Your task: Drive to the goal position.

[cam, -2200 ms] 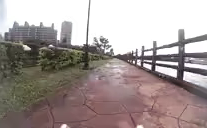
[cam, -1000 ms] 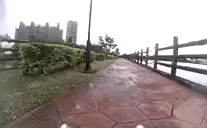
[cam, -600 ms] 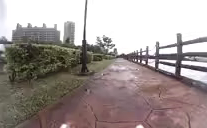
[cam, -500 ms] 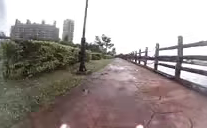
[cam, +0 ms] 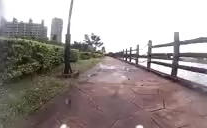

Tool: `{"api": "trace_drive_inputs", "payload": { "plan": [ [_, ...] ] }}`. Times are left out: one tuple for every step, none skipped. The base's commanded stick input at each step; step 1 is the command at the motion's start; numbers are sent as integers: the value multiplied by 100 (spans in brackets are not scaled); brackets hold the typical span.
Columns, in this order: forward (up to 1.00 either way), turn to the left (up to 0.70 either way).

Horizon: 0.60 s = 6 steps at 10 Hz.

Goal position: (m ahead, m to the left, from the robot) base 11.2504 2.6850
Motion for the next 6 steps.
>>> {"api": "trace_drive_inputs", "payload": {
  "plan": [
    [85, -8],
    [85, 1],
    [85, 1],
    [85, 1],
    [85, 1],
    [85, 1]
  ]
}}
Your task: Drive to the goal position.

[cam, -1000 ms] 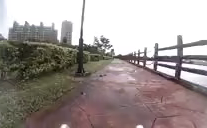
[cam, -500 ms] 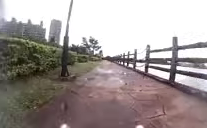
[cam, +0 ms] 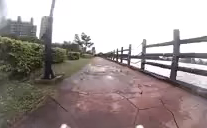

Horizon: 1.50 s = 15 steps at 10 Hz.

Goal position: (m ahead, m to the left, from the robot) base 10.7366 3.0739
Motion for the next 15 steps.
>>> {"api": "trace_drive_inputs", "payload": {
  "plan": [
    [85, 1],
    [85, 1],
    [85, 1],
    [85, 1],
    [85, 1],
    [85, 1],
    [85, 1],
    [85, 1],
    [85, 1],
    [85, 1],
    [85, 1],
    [85, 1],
    [85, 1],
    [85, 1],
    [85, 1]
  ]
}}
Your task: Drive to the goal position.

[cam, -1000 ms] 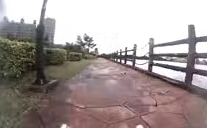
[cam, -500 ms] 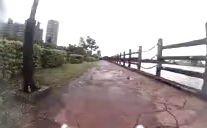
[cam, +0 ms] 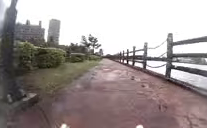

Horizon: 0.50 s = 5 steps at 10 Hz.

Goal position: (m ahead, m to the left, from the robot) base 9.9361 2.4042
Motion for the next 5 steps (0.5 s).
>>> {"api": "trace_drive_inputs", "payload": {
  "plan": [
    [85, 1],
    [85, 1],
    [85, 1],
    [85, 1],
    [85, 1]
  ]
}}
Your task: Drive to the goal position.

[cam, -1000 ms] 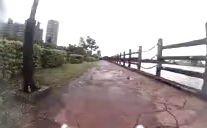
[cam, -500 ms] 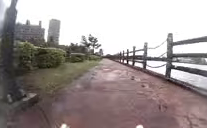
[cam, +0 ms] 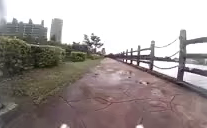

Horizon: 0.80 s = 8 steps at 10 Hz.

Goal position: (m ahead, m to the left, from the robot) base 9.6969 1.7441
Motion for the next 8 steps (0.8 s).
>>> {"api": "trace_drive_inputs", "payload": {
  "plan": [
    [85, 1],
    [85, 1],
    [85, 1],
    [85, 1],
    [85, 1],
    [85, 1],
    [85, 1],
    [85, 1]
  ]
}}
